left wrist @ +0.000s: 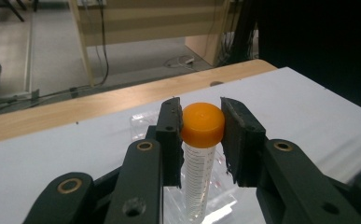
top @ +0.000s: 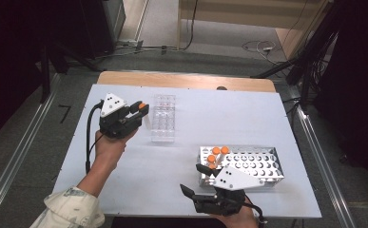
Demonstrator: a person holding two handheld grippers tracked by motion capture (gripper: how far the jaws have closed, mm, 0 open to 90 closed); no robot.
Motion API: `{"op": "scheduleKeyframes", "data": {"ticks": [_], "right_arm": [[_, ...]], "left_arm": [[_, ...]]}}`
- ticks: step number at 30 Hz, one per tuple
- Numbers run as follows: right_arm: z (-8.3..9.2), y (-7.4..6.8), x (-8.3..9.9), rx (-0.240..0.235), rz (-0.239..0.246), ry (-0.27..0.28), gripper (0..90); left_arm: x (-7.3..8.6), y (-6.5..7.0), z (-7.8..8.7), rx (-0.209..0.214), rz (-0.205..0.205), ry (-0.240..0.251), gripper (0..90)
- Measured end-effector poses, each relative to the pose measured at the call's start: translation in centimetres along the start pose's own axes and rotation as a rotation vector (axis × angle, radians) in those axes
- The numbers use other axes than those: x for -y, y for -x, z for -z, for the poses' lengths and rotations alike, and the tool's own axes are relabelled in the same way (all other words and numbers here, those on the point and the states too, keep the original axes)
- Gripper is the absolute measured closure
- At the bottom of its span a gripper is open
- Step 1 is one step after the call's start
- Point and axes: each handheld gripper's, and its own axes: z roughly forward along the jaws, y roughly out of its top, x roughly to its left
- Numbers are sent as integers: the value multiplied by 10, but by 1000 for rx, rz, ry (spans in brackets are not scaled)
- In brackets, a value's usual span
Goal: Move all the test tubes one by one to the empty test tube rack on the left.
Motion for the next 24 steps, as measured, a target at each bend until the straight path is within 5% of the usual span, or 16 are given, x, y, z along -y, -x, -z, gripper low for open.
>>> {"op": "scheduleKeyframes", "data": {"ticks": [8, 17, 24], "right_arm": [[16, 0, 11, 0, -6, -6, 267], [27, 7, 21, 18, -33, -5, 268], [29, 11, 23, 25, -41, -1, 271]], "left_arm": [[-19, -12, -39, -48, 2, 4, 708], [-28, -24, -92, -99, -8, -19, 708], [-31, -33, -118, -121, 17, -27, 708]]}}
